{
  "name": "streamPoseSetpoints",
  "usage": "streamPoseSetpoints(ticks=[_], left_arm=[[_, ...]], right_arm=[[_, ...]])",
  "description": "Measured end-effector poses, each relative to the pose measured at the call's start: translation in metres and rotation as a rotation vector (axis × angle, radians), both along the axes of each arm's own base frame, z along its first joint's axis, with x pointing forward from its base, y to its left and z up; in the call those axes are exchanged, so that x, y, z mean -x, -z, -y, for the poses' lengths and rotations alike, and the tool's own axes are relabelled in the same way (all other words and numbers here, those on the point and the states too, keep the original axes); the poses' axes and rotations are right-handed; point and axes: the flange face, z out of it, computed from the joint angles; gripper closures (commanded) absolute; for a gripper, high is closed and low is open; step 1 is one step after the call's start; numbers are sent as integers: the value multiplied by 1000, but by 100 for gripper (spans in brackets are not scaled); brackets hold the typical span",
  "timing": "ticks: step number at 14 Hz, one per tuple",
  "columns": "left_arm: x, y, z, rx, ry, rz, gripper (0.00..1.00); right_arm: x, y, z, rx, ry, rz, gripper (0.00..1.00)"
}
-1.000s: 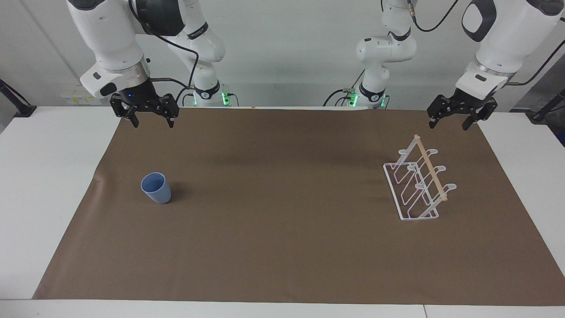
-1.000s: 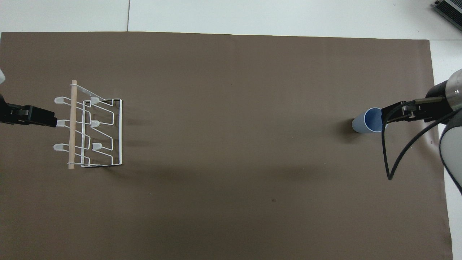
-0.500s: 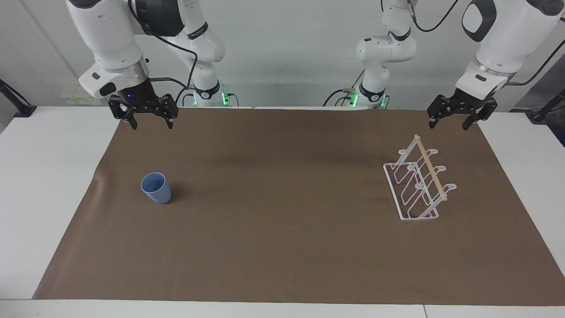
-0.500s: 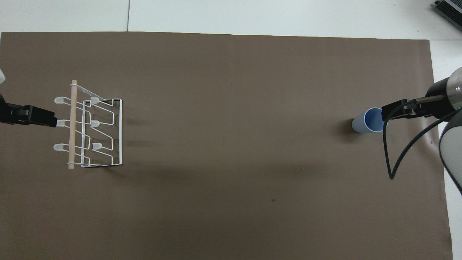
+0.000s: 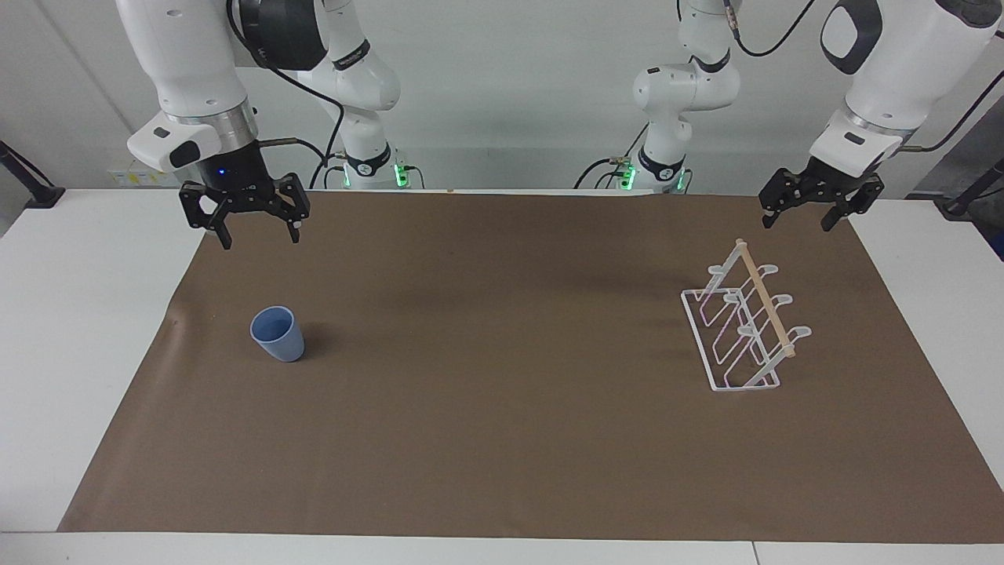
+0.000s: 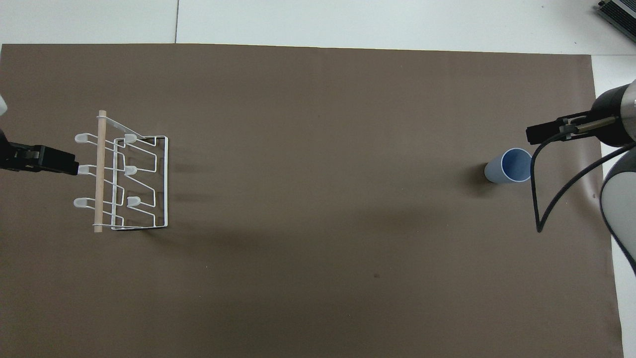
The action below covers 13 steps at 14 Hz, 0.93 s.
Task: Hang cup on cup holder
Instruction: 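Lower the right gripper onto the blue cup rim and grasp it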
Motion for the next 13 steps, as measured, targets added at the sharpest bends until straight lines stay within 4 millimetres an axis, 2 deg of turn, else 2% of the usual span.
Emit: streamPoseSetpoints(ticks=[3,5,8,11,13], left_arm=[[0,0,0,0,0,0,0],[0,0,0,0,0,0,0],[0,0,0,0,0,0,0],[0,0,0,0,0,0,0],[0,0,0,0,0,0,0]], right_arm=[[-5,10,-5,-49,1,28,0],[-7,32,-7,-52,-1,26,0],[-9,84,-8,-56,-3,-3,0],[-14,141,0,-72,8,-49,0],[-20,169,4,-86,13,-54,0]])
